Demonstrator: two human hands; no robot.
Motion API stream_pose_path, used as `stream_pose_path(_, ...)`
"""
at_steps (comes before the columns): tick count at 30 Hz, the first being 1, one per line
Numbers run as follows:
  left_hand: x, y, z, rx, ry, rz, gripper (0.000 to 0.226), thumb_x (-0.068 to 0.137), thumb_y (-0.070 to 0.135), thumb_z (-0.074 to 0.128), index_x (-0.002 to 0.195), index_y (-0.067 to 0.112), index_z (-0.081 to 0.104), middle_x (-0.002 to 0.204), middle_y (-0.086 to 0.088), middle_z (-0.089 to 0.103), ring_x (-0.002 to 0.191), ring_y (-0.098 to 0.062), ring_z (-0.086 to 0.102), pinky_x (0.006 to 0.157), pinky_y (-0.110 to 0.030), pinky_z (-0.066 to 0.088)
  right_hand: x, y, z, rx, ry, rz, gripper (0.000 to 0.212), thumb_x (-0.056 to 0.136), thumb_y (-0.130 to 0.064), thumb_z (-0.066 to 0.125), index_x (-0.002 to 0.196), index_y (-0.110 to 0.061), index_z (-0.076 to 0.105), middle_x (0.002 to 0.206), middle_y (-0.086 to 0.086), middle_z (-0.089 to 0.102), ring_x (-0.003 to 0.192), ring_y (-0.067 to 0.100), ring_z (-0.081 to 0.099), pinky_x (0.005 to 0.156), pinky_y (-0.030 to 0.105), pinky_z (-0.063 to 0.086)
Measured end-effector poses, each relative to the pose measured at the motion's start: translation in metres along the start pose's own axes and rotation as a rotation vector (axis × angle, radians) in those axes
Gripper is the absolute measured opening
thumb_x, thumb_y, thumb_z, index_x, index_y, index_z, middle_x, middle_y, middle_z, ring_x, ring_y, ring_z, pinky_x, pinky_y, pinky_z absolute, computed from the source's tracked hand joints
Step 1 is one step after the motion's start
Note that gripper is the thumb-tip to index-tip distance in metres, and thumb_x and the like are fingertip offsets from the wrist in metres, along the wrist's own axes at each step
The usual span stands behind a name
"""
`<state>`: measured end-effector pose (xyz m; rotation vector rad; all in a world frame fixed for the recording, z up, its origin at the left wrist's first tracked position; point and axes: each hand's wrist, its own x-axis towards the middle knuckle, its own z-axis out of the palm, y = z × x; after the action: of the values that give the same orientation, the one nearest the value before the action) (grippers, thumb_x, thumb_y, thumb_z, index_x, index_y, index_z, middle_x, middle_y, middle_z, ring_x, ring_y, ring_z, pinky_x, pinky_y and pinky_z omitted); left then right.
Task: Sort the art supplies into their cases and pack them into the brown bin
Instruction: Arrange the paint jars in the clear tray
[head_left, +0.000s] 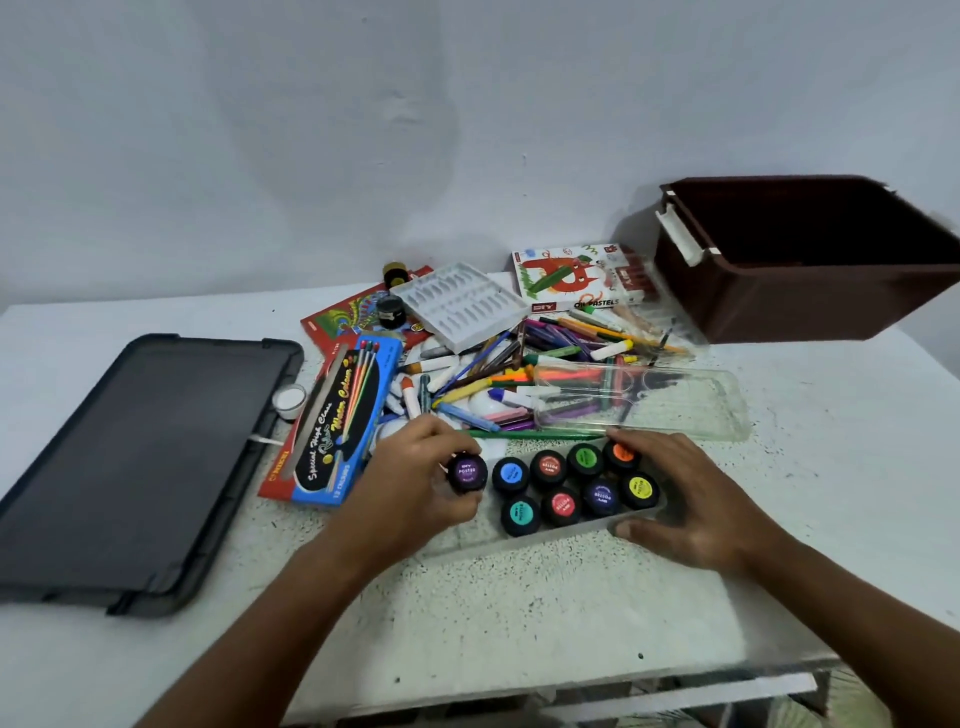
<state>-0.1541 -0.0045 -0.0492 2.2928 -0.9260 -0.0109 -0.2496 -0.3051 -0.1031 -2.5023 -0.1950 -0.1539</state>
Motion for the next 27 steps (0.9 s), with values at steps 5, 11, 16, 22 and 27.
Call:
stream_pose_path(5, -0.008, 0.002, 0.011, 0.052, 0.019, 0.046, 0.039, 0.063, 0.011, 0.084, 0.100, 0.011, 0.070, 0.090, 0.000, 0.063, 0.077, -0.012, 0.059, 0.070, -0.020, 0.052, 0.000, -0.001, 0.000, 0.004, -0.004, 0.015, 0.087, 0.069, -0.070, 0.065, 0.144, -0.042, 0.033, 0.138, -0.022, 0.042, 0.126, -0.002, 0.035, 0.098, 0.030, 0.037)
stream_pose_path(11, -0.014, 0.000, 0.025, 0.160, 0.076, 0.028, 0.043, 0.061, 0.014, 0.087, 0.100, 0.007, 0.069, 0.091, -0.003, 0.066, 0.083, -0.019, 0.060, 0.074, -0.024, 0.048, -0.001, -0.002, 0.000, -0.009, -0.002, 0.014, 0.087, 0.069, -0.071, 0.063, 0.144, -0.040, 0.033, 0.138, -0.023, 0.041, 0.126, -0.003, 0.035, 0.097, 0.026, 0.036)
stream_pose_path(16, -0.015, 0.000, 0.026, 0.092, 0.106, -0.004, 0.041, 0.061, 0.015, 0.088, 0.098, 0.008, 0.072, 0.089, -0.001, 0.061, 0.074, -0.012, 0.057, 0.068, -0.021, 0.052, -0.001, -0.001, 0.000, -0.008, 0.005, 0.012, 0.087, 0.069, -0.069, 0.066, 0.144, -0.038, 0.034, 0.136, -0.025, 0.041, 0.125, -0.001, 0.037, 0.097, 0.029, 0.039)
stream_pose_path(22, -0.016, 0.000, 0.030, 0.128, 0.131, -0.032, 0.042, 0.061, 0.017, 0.088, 0.099, 0.007, 0.071, 0.087, -0.003, 0.066, 0.072, -0.014, 0.061, 0.067, -0.023, 0.055, -0.001, -0.001, 0.000, -0.003, 0.003, 0.009, 0.087, 0.069, -0.070, 0.065, 0.144, -0.039, 0.033, 0.136, -0.020, 0.043, 0.125, 0.001, 0.038, 0.097, 0.031, 0.039)
stream_pose_path(27, -0.019, -0.003, 0.033, 0.134, 0.147, -0.007, 0.040, 0.063, 0.018, 0.087, 0.098, 0.008, 0.070, 0.090, -0.001, 0.064, 0.071, -0.009, 0.059, 0.068, -0.019, 0.052, 0.000, 0.000, 0.000, -0.018, 0.012, -0.010, 0.086, 0.069, -0.068, 0.066, 0.144, -0.037, 0.035, 0.136, -0.020, 0.044, 0.124, 0.001, 0.039, 0.097, 0.031, 0.040)
